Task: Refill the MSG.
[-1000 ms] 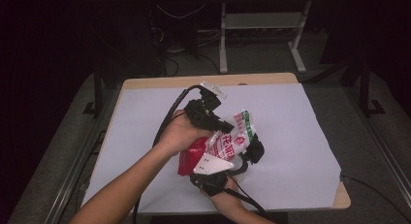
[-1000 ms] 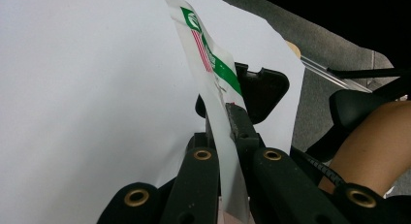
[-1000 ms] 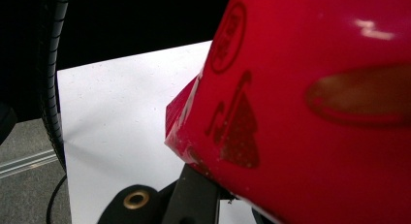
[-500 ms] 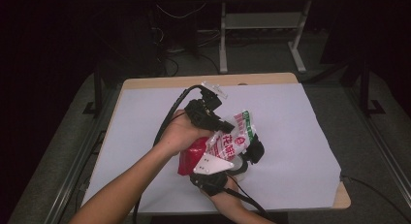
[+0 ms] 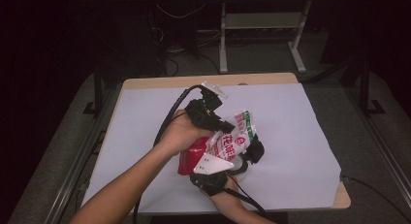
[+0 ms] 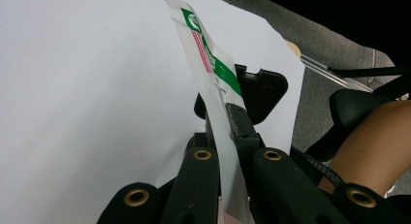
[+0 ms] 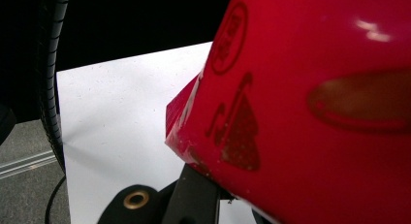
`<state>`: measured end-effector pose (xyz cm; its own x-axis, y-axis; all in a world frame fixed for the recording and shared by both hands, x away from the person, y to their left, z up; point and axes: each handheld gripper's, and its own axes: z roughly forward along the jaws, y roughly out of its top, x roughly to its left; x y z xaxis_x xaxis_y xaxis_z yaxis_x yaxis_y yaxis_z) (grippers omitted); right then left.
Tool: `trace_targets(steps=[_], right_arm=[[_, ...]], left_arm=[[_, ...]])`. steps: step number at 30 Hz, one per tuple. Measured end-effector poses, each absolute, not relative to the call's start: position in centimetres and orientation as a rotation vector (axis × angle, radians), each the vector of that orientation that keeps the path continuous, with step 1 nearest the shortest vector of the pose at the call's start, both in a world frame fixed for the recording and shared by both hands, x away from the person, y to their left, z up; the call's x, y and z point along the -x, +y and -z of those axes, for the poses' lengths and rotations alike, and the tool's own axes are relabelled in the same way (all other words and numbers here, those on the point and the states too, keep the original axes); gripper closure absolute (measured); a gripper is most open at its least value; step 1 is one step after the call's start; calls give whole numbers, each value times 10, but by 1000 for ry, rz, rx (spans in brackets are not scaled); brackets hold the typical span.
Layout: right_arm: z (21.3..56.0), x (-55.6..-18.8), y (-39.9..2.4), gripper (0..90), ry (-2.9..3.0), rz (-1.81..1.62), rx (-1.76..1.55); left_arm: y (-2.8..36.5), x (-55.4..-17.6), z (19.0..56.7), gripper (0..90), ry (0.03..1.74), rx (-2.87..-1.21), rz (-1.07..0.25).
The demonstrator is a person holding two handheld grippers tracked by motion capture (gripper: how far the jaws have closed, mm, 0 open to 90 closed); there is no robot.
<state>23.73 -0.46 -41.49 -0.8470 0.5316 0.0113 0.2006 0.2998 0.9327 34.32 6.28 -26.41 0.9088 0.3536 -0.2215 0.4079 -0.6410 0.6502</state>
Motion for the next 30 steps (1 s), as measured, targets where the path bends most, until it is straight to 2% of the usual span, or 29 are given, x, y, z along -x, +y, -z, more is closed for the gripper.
trace_targets(steps=[30], right_arm=[[414, -238, -5, 899, 2268, -1572, -665]], left_arm=[[61, -343, 263, 900, 541, -2327, 89]])
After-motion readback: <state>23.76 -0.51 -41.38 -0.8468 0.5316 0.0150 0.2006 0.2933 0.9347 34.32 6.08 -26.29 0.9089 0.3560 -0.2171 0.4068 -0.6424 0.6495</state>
